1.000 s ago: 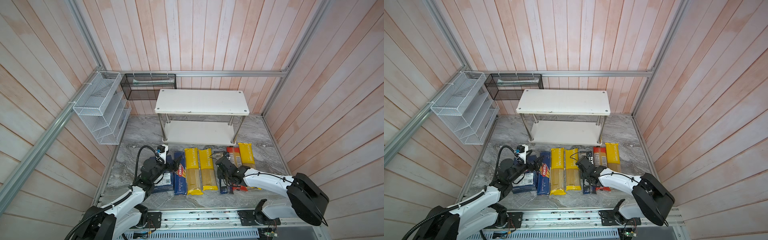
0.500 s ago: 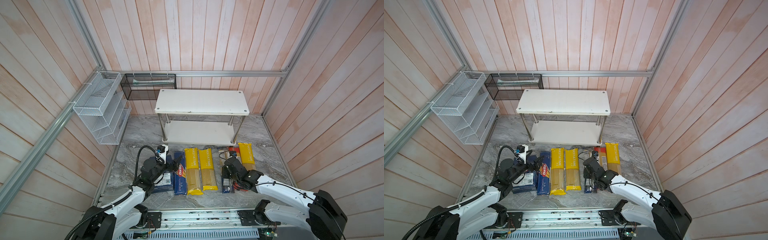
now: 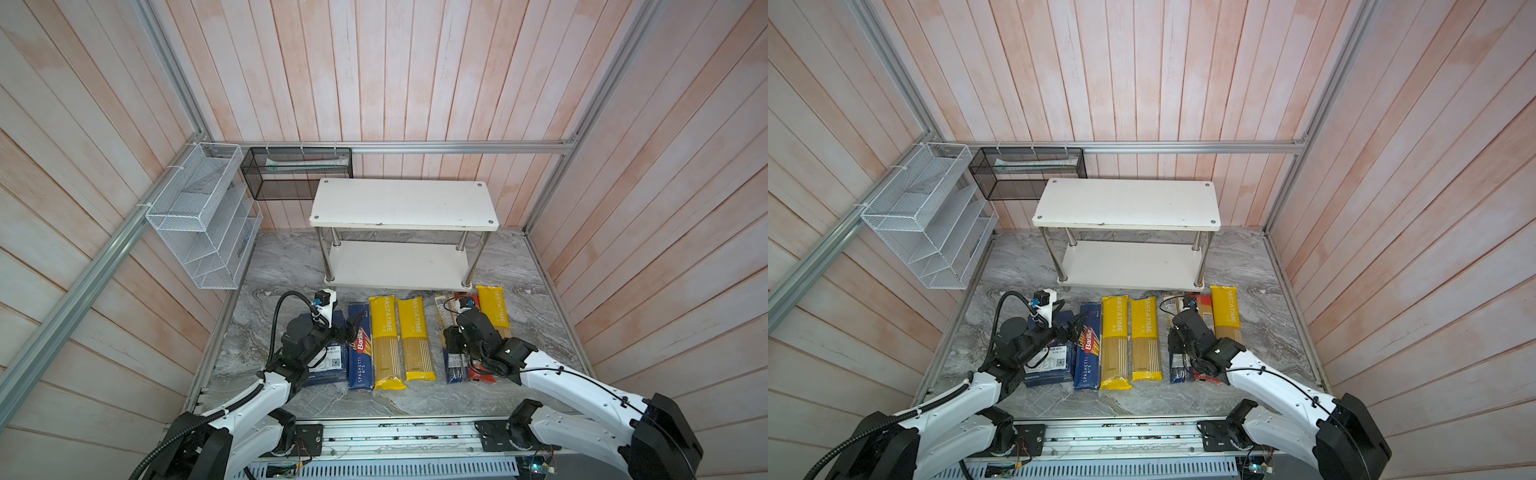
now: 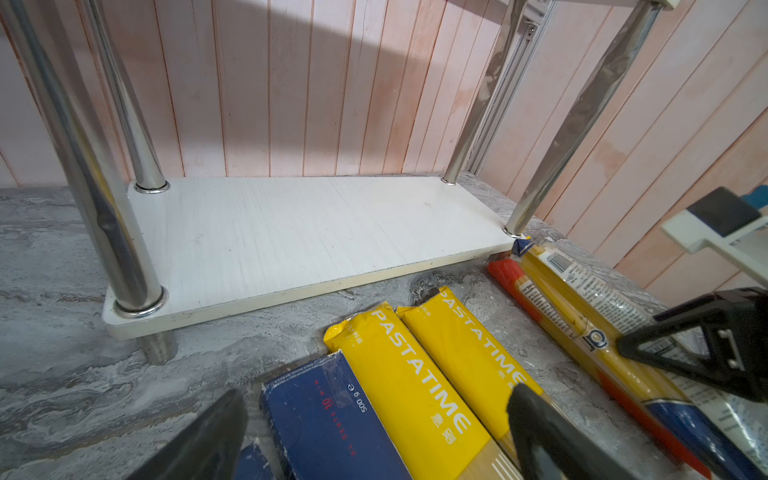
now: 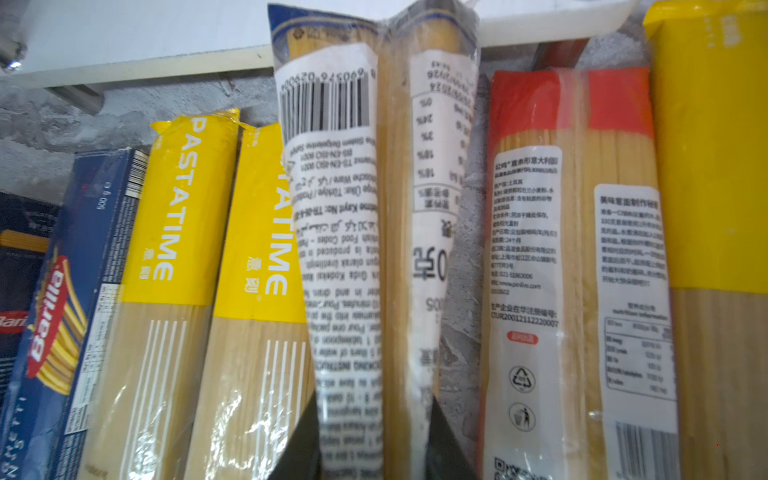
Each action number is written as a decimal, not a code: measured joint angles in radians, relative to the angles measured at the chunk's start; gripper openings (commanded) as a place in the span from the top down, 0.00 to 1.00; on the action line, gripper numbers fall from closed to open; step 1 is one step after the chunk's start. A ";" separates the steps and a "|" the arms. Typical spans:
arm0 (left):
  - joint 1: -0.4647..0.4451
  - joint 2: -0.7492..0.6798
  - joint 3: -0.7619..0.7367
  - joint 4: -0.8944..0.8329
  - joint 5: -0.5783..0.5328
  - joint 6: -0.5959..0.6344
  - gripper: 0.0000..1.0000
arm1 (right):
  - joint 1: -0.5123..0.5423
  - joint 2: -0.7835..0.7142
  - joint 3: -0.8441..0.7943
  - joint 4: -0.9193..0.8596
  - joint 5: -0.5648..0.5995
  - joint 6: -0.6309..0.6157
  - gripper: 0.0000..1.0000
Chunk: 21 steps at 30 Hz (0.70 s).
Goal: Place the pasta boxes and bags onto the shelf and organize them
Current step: 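Lift the clear spaghetti bag upright with the right gripper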
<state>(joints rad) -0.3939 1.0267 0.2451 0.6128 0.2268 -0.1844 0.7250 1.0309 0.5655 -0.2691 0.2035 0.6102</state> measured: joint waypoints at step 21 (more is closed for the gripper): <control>0.000 0.003 0.000 0.000 0.000 0.000 0.00 | 0.000 -0.027 0.263 -0.107 -0.071 -0.131 1.00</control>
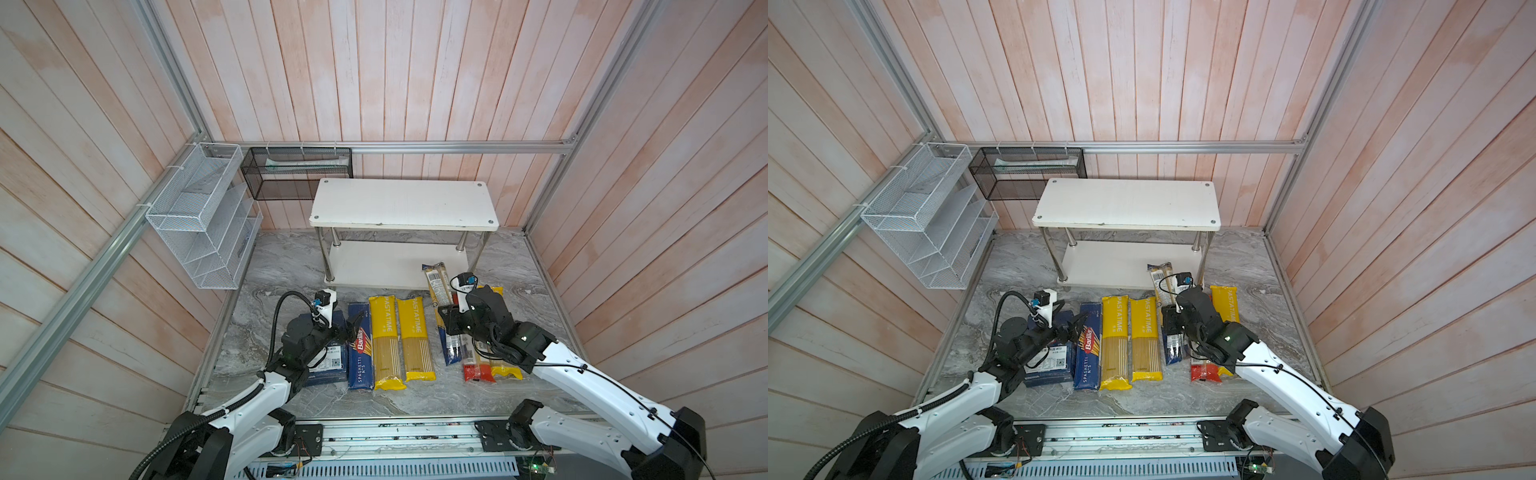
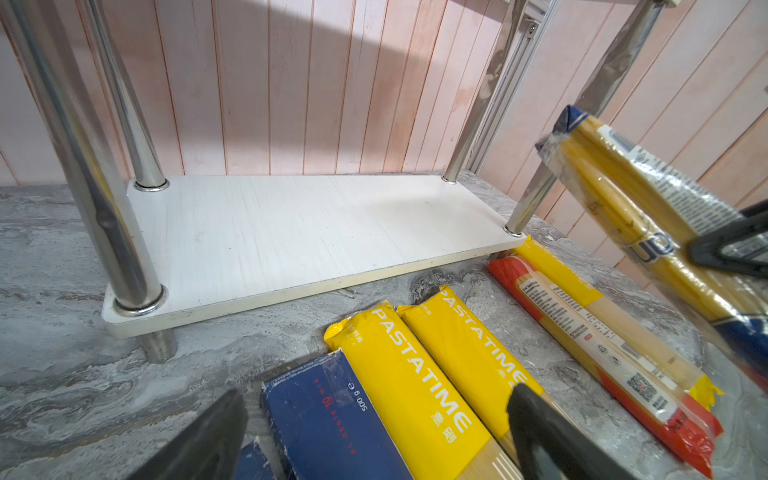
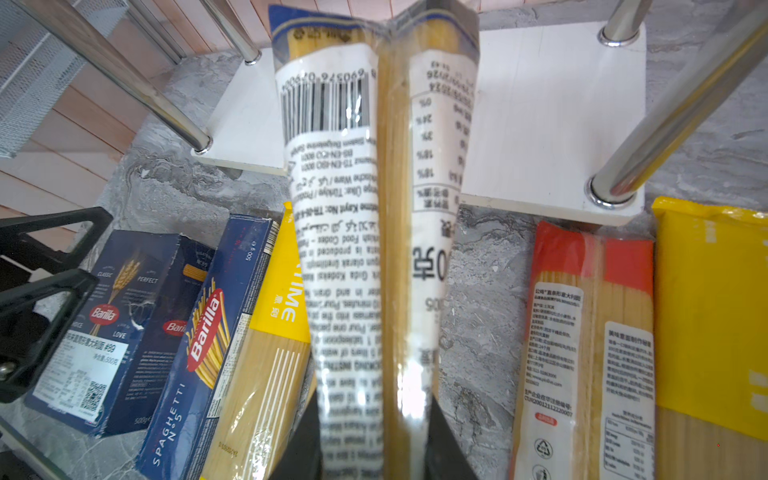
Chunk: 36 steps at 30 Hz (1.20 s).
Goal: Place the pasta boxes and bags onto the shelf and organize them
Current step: 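Lift the clear spaghetti bag upright with the right gripper, then carry the held spaghetti bag up toward the top of the white shelf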
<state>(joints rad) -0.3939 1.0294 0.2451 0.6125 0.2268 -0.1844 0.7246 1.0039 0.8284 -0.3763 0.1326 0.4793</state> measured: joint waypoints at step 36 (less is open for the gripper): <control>0.000 -0.001 0.000 -0.016 0.000 0.000 0.00 | -0.082 0.006 0.318 -0.167 -0.143 -0.197 1.00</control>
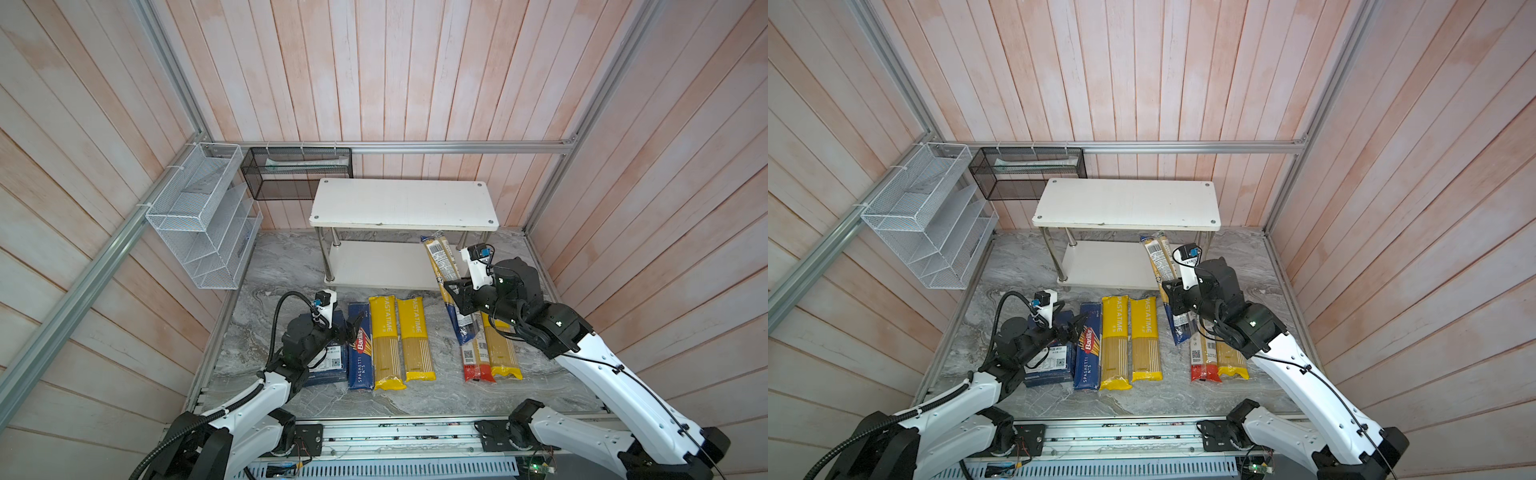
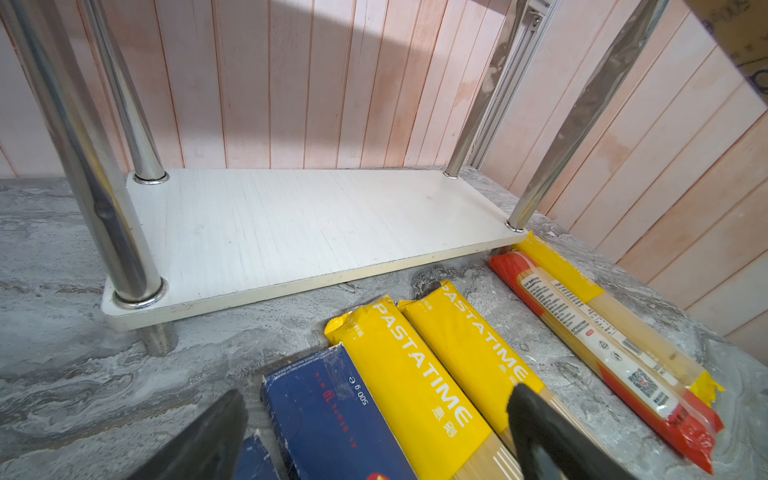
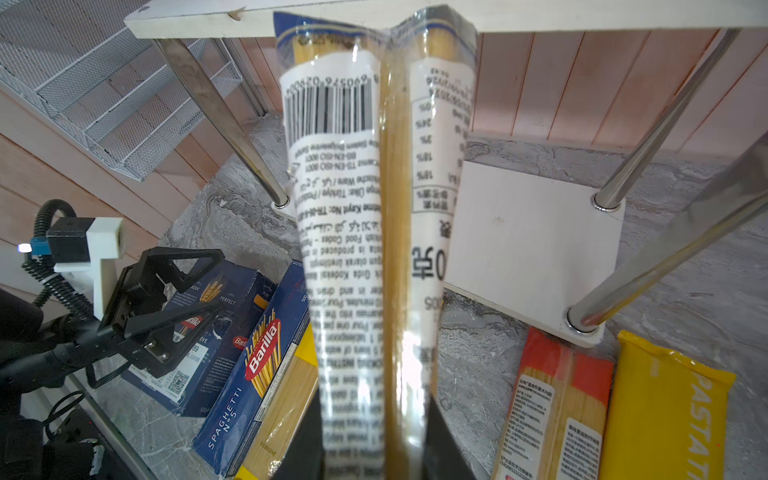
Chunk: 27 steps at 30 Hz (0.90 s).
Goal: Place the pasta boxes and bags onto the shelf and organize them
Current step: 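Carry the held spaghetti bag up toward the top of the white shelf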
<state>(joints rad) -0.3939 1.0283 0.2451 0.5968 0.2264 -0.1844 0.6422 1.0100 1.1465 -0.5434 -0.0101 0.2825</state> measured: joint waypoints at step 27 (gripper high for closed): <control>0.000 -0.011 0.000 -0.007 0.000 0.000 0.00 | -0.112 0.157 0.387 -0.089 -0.035 -0.053 1.00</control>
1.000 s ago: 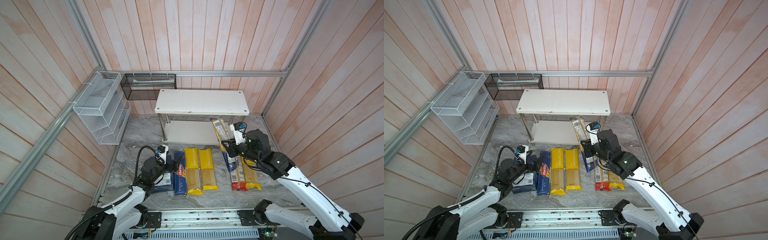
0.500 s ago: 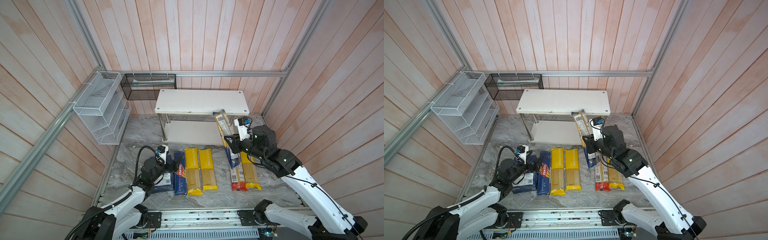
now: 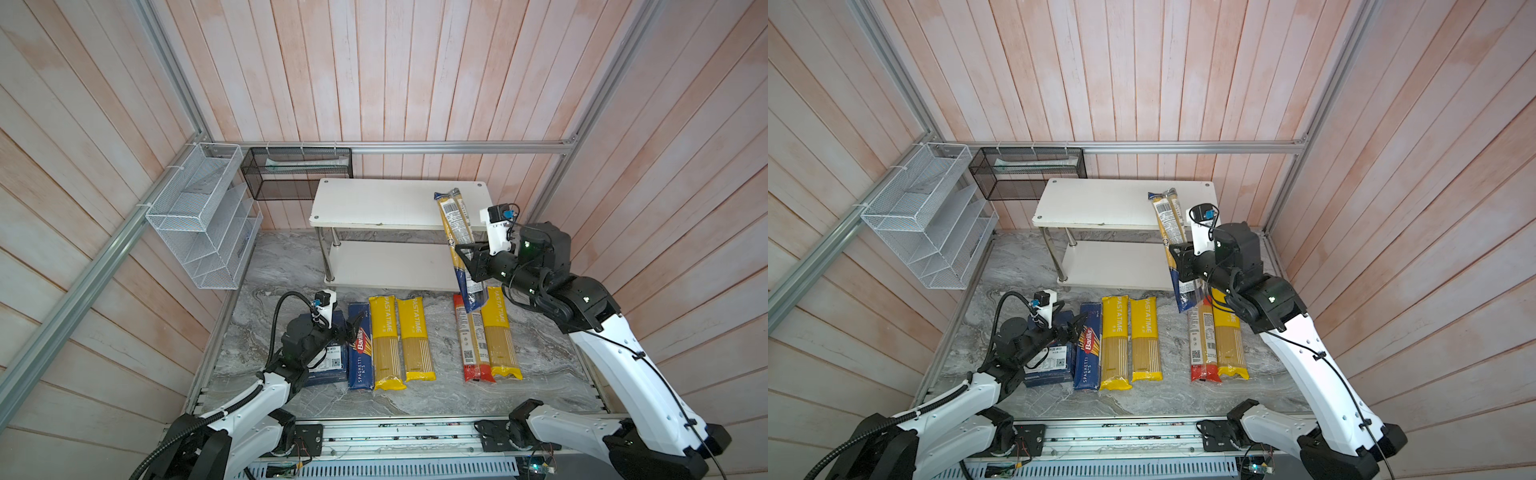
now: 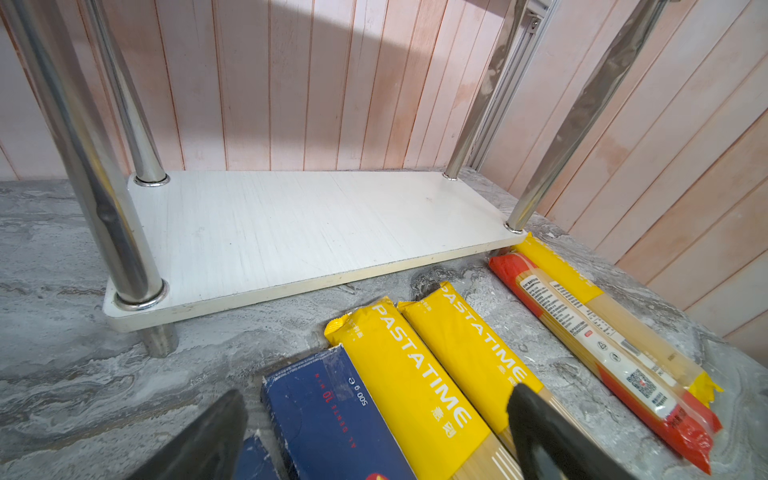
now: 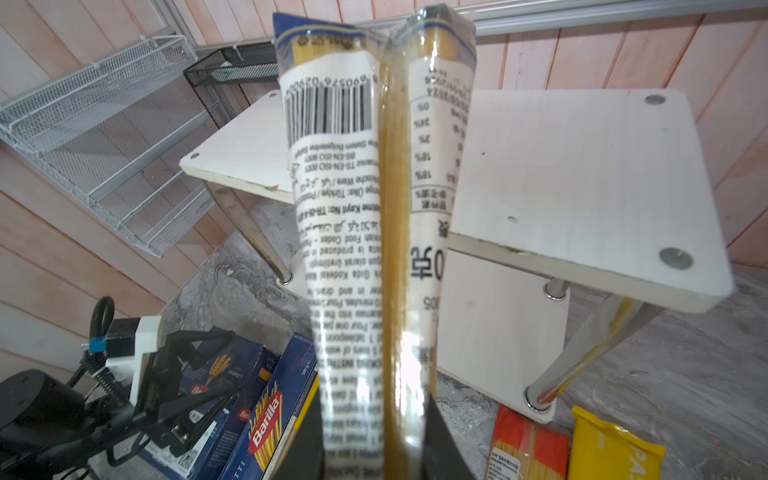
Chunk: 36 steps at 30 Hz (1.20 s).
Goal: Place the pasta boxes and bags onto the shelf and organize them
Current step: 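Carry the held spaghetti bag up toward the top of the white shelf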
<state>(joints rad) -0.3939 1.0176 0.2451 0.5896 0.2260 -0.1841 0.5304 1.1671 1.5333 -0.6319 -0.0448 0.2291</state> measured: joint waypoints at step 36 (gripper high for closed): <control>0.000 0.022 0.000 0.000 0.000 0.000 0.00 | -0.293 0.569 0.752 -0.234 -0.262 -0.011 1.00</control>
<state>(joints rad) -0.3943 1.0397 0.2451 0.5900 0.2264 -0.1837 0.2379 1.7363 2.2852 -0.8658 -0.3069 0.2180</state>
